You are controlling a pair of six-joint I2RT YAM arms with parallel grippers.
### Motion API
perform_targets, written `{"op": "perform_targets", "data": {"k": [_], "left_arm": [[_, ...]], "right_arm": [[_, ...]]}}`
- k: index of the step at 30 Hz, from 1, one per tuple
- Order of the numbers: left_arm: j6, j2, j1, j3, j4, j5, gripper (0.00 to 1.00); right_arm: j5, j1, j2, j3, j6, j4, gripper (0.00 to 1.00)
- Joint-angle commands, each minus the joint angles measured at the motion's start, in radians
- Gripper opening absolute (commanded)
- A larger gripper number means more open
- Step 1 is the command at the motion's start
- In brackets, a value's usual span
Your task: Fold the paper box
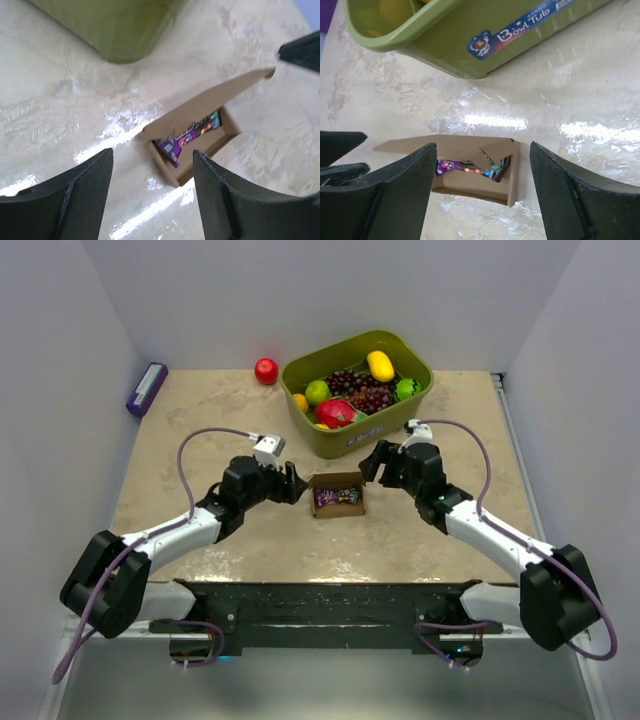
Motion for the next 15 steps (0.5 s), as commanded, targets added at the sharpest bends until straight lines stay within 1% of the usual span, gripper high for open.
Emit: {"op": "perform_targets", "data": {"k": [1, 3, 10, 15], "left_arm": [[0.112, 0.034, 0.0, -0.019, 0.079, 0.058, 0.67], [0.126, 0.074, -0.002, 0.002, 0.086, 0.047, 0.66], [0.158, 0.179, -0.026, 0.076, 0.109, 0.022, 0.61], [0.175, 0.203, -0.049, 0.103, 0.125, -0.007, 0.56]], "right_arm": [[0.003, -0.001, -0.072, -0.087, -0.166, 0.091, 0.77], [-0.006, -0.001, -0.06, -0.093, -0.201, 0.097, 0.75], [-0.032, 0.001, 0.027, -0.014, -0.301, 0.091, 0.68], [-0.054, 0.004, 0.067, 0.017, -0.348, 0.094, 0.63]]}}
